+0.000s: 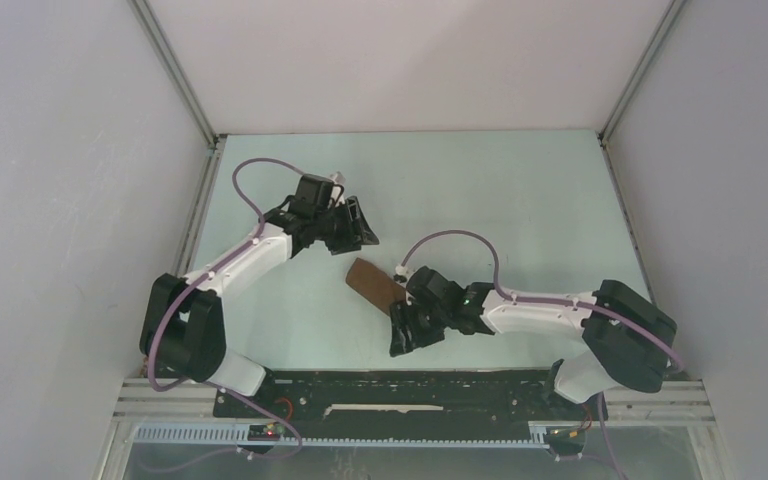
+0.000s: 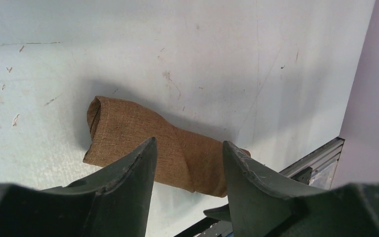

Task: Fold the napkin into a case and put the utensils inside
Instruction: Rotate the smaller rectangle-folded napkin at the center of the board, then pick up the fork from the corner of the board, then pass from the left arm to the right

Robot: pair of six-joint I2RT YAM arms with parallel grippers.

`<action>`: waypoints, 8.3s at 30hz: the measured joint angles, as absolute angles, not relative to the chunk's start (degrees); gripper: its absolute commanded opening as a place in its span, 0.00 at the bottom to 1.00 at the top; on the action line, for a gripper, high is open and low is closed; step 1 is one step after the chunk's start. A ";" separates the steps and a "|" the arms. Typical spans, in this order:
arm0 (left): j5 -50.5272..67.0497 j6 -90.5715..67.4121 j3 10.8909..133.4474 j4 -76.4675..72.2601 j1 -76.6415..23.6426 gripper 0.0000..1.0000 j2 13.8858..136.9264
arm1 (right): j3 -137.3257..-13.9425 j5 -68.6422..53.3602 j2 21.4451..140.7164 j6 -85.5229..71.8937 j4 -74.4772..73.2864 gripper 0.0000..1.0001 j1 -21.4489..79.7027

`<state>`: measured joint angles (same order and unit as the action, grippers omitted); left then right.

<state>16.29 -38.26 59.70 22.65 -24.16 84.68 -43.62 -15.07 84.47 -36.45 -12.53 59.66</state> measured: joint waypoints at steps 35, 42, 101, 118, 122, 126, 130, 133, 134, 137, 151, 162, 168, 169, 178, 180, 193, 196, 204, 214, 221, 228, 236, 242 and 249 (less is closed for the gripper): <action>17.91 -31.94 62.83 25.98 -30.50 0.55 99.74 | -25.08 -25.19 70.67 -37.41 -8.91 0.68 17.23; 12.14 -33.65 56.45 23.57 -31.64 0.60 95.88 | -26.24 -27.27 72.88 -36.05 -8.29 0.68 10.68; 17.69 -49.84 43.22 10.26 -48.12 0.59 82.87 | -49.52 -23.70 91.24 -30.30 -14.90 0.70 -2.44; 26.13 -45.06 60.23 7.66 -49.25 0.53 107.57 | -52.86 -18.83 86.35 -24.69 -28.51 0.71 1.72; 30.35 -48.60 61.78 2.98 -51.70 0.52 110.96 | -52.86 -18.24 85.58 -24.43 -29.36 0.72 0.73; 31.86 -52.69 66.48 -0.62 -55.00 0.53 115.90 | -52.88 -16.14 82.81 -24.01 -30.81 0.72 0.47; 31.88 -55.88 71.72 -3.38 -58.28 0.57 119.79 | -53.52 -14.15 80.31 -23.35 -32.60 0.73 0.47; 31.92 -56.82 73.06 -4.23 -59.72 0.59 120.11 | -54.43 -12.21 79.44 -22.90 -33.69 0.73 0.62; 31.81 -56.93 73.25 -4.29 -59.94 0.59 120.07 | -54.72 -11.55 79.11 -22.72 -34.09 0.73 0.91; 29.87 -55.68 71.99 -1.98 -59.81 0.62 118.34 | -55.29 -9.39 77.95 -22.20 -35.29 0.74 1.61; 6.66 -31.83 55.70 33.80 -35.24 0.69 71.31 | -57.58 -6.15 75.22 -21.08 -35.79 0.76 24.14; -6.07 -39.03 59.94 43.33 6.00 0.56 80.36 | -55.72 -9.52 75.75 -21.52 -32.86 0.77 43.55; -12.16 -65.95 67.70 47.31 8.38 0.59 87.00 | -52.49 -9.58 75.18 -21.54 -32.80 0.77 42.89; -12.78 -70.06 69.25 48.18 8.45 0.59 88.55 | -52.16 -9.61 75.00 -21.54 -32.77 0.77 42.59; -15.51 -96.40 75.33 52.82 13.47 0.61 99.15 | -50.09 -11.53 73.93 -21.28 -32.32 0.77 37.56; -16.36 -98.70 75.50 52.69 15.25 0.61 100.09 | -49.78 -11.94 73.93 -21.21 -32.27 0.77 36.25; -14.70 -103.46 77.69 50.61 19.59 0.57 108.25 | -49.10 -15.18 73.93 -20.91 -31.03 0.77 32.16; -14.50 -103.48 77.73 49.87 20.43 0.53 109.58 | -49.10 -15.46 73.93 -20.88 -30.98 0.77 31.90; -14.28 -102.96 77.69 47.92 21.89 0.31 111.37 | -49.10 -15.57 73.93 -20.88 -30.98 0.77 31.51; -14.13 -98.85 79.66 47.33 21.96 0.00 112.66 | -49.10 -14.06 73.71 -20.67 -31.14 0.75 31.88; -13.41 -86.56 85.56 50.04 21.04 0.00 111.22 | -49.10 -8.62 67.05 -18.26 -30.22 0.76 37.15; -11.31 -71.81 80.95 56.05 13.76 0.00 95.02 | -49.39 -5.41 59.33 -11.75 -22.13 0.78 45.76; -5.76 -62.89 68.99 58.11 -13.76 0.00 83.53 | -59.59 -15.49 70.67 -11.40 -19.40 0.73 45.76; -2.22 -65.67 58.08 58.06 -27.20 0.00 81.12 | -60.10 -16.71 80.58 -11.90 -17.17 0.65 53.74; -0.60 -67.51 58.08 56.42 -30.41 0.00 78.83 | -60.18 -10.17 89.17 -15.11 -16.01 0.52 64.73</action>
<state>-0.60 -67.51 58.08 56.42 -30.41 78.83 -60.18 -10.17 89.17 -15.11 -16.01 64.73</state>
